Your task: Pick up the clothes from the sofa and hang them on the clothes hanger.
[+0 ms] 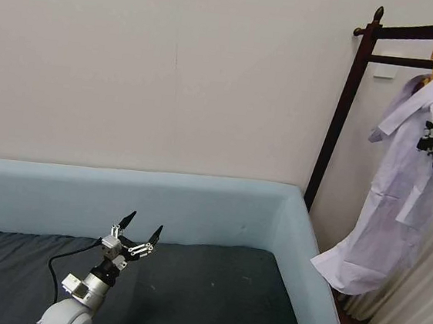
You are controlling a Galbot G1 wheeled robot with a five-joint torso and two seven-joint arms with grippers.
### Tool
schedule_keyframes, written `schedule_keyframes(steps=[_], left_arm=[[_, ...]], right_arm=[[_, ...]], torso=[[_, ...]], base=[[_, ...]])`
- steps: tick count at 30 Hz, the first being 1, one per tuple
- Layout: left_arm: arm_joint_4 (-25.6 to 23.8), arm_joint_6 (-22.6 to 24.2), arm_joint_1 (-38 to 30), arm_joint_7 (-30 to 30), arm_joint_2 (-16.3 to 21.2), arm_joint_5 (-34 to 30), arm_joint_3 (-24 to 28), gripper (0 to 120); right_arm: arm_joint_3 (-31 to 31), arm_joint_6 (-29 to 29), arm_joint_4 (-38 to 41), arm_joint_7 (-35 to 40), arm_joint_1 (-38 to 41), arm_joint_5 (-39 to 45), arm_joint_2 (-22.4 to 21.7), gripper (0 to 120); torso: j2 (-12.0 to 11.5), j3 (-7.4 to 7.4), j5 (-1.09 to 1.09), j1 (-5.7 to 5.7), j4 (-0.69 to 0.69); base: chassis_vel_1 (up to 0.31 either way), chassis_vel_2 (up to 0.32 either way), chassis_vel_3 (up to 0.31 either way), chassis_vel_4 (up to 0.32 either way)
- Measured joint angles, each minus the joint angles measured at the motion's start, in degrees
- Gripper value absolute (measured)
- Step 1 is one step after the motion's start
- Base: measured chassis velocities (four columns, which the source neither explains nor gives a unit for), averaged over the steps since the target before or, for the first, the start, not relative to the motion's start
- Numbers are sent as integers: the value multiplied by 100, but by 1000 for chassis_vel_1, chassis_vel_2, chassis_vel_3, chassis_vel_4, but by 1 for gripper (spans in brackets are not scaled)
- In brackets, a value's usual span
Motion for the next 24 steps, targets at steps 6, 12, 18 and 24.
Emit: schedule_keyframes(steps=[6, 12, 18, 24], left_arm=[[0, -5, 12, 4, -28, 5, -4, 100], [28, -40, 24, 7, -40, 6, -26, 100], [39, -62, 43, 15, -45, 5, -38, 100], [2, -83, 110, 23, -34, 5, -93, 100]], right_arm=[[-347, -63, -394, 73, 476, 49, 144, 7], [-613, -128, -996, 188, 887, 362, 331, 7], [-724, -90, -1274, 187, 1085, 428, 444, 7], [-916, -86, -1516, 251, 1407, 477, 632, 7]], torso=[[0, 0, 0, 0, 1], [0, -1, 1, 0, -2], [0, 0, 3, 0, -2], [1, 0, 1, 0, 0]], base=[[0, 0, 0, 0], [0, 0, 0, 0], [0, 0, 0, 0], [0, 0, 0, 0]])
